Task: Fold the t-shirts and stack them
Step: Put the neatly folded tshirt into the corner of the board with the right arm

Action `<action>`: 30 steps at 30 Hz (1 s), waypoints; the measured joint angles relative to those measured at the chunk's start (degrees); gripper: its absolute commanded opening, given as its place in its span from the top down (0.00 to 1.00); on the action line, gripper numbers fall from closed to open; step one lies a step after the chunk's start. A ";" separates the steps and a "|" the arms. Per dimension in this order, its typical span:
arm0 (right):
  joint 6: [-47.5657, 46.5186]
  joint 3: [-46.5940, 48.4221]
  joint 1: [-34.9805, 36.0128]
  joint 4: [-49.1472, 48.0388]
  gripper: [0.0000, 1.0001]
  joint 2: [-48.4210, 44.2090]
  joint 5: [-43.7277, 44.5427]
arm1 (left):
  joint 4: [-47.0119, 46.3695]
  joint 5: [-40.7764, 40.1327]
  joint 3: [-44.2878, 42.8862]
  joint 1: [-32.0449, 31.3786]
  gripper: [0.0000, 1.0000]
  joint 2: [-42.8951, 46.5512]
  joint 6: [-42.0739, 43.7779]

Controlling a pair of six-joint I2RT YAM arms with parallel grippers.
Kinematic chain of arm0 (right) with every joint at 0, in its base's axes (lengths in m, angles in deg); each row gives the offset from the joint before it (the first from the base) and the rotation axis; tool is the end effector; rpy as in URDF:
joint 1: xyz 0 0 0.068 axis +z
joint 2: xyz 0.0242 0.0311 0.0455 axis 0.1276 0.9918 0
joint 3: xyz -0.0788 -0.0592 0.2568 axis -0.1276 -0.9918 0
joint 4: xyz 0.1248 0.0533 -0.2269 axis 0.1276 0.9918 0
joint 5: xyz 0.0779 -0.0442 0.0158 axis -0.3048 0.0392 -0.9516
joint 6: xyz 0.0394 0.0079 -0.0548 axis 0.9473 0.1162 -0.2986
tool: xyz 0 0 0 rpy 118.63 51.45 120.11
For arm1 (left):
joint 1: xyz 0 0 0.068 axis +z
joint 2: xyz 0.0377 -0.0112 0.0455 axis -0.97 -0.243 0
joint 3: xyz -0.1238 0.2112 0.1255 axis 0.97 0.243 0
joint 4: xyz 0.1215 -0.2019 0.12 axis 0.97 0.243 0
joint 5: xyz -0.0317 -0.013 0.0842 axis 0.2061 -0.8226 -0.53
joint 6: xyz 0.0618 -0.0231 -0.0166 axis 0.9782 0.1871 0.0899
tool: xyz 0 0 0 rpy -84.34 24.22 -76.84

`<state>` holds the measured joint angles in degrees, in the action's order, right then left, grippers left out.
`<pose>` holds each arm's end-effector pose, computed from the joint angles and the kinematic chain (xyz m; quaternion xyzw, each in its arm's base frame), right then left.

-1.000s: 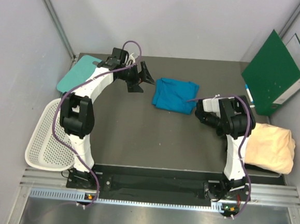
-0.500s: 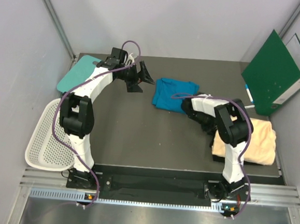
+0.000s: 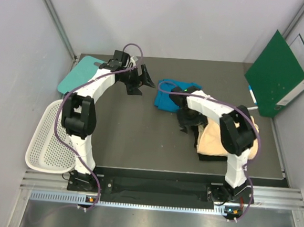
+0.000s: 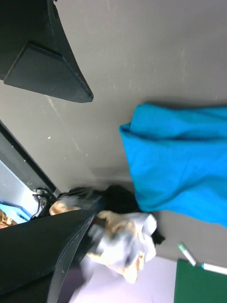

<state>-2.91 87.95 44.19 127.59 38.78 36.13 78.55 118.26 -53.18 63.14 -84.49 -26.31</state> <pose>0.3008 0.1995 0.1743 -0.0889 0.9754 -0.1934 0.0582 0.4328 -0.1299 0.2511 -0.0724 0.9052 -0.3803 0.1752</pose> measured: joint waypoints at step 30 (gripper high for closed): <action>5.03 -4.81 -30.99 -39.71 0.06 3.76 -55.93 | -6.51 -6.03 -15.13 -9.77 1.00 -25.42 -5.01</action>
<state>2.12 83.14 13.20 87.87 42.54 -19.80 72.03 112.23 -68.31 53.37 -109.91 -31.31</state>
